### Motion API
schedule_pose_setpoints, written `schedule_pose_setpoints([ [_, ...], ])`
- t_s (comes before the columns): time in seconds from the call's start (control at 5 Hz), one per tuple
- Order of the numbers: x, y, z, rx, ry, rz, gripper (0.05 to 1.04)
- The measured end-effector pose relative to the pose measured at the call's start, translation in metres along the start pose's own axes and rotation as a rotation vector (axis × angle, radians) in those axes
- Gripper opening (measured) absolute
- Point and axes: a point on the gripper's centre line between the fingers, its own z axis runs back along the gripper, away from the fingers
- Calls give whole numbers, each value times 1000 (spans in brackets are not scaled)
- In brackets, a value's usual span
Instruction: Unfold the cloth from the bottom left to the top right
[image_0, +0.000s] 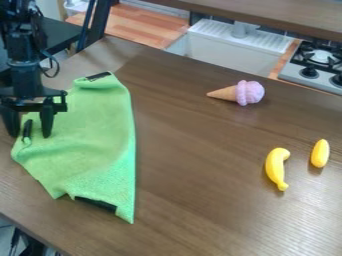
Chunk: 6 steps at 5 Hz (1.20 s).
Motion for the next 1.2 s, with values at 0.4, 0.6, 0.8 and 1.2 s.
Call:
schedule_pose_setpoints([
  [0.4, 1, -2, -1, -8, 3, -22, 169],
  [0.6, -7, -1, 9, -19, -13, -30, 80],
  [0.8, -14, -3, 21, -34, -7, -28, 69],
  [1.2, -27, -36, 41, 23, 32, -40, 68],
])
